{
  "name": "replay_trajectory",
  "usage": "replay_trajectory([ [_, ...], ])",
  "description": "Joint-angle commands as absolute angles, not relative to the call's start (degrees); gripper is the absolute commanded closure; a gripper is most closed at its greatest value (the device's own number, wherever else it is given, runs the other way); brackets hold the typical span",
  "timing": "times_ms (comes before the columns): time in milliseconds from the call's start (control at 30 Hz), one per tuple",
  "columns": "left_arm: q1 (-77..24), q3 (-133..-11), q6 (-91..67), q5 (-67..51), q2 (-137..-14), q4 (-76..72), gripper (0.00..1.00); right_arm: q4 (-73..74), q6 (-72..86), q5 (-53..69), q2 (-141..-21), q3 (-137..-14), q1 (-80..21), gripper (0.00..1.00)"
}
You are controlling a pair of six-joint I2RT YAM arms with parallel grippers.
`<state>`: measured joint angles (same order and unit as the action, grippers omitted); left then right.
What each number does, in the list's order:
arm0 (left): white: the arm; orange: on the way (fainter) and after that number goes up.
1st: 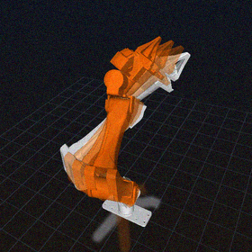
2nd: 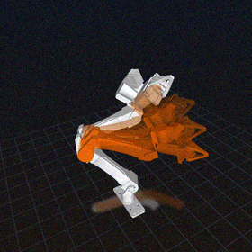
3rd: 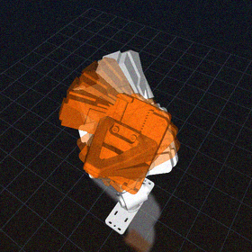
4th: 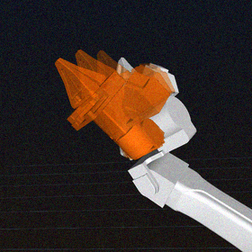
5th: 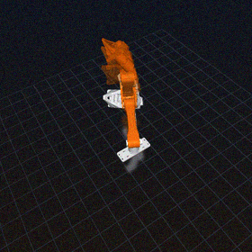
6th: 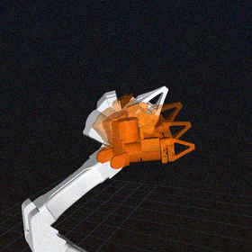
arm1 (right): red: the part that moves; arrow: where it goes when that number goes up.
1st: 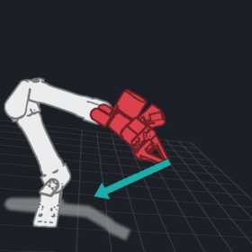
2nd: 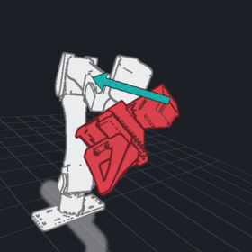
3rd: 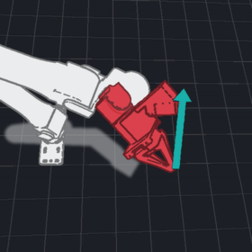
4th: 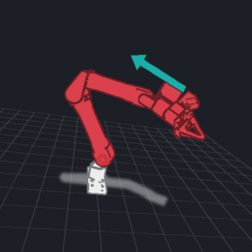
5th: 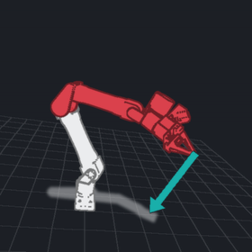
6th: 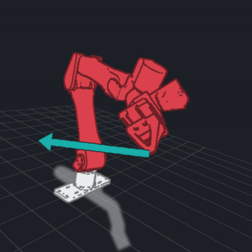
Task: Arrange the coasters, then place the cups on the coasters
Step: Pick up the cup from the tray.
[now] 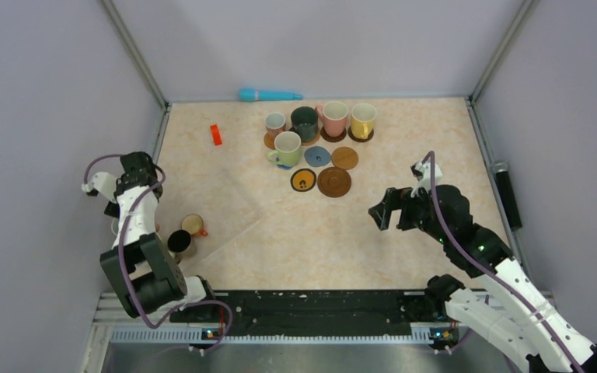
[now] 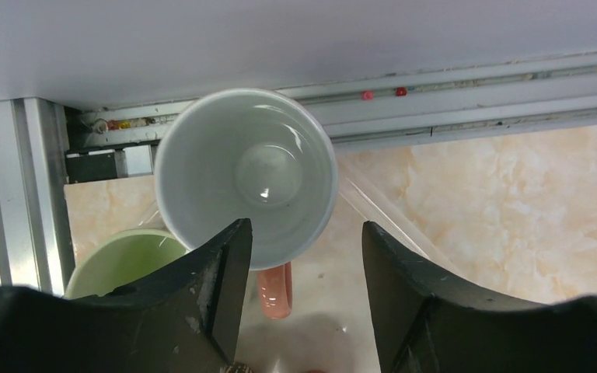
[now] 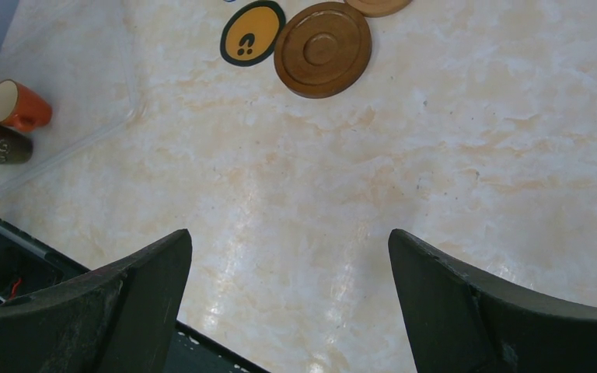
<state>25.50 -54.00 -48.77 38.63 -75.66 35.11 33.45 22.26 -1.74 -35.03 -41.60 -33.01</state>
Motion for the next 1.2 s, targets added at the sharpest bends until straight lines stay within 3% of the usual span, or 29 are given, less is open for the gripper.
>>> replay_trajectory([
  [0,26.1,-55.7,-49.3,36.4,-77.4,34.0,0.41,31.2,22.6,-1.4,-33.9,-41.3,-33.6,0.04],
  [333,26.8,-55.7,-50.4,35.5,-79.9,35.2,0.5,31.3,22.7,-1.3,-33.5,-41.3,-33.6,0.04],
  [633,26.7,-58.6,-48.3,40.6,-78.3,37.1,0.81,31.2,22.8,-1.5,-33.4,-41.1,-33.6,0.04],
  [733,26.7,-60.9,-47.2,40.5,-78.7,38.9,1.0,31.2,22.8,-1.4,-33.4,-41.1,-33.6,0.04],
  [1167,23.6,-63.7,-42.1,41.0,-77.9,38.6,1.0,31.3,22.9,-2.3,-33.5,-41.0,-33.6,0.04],
])
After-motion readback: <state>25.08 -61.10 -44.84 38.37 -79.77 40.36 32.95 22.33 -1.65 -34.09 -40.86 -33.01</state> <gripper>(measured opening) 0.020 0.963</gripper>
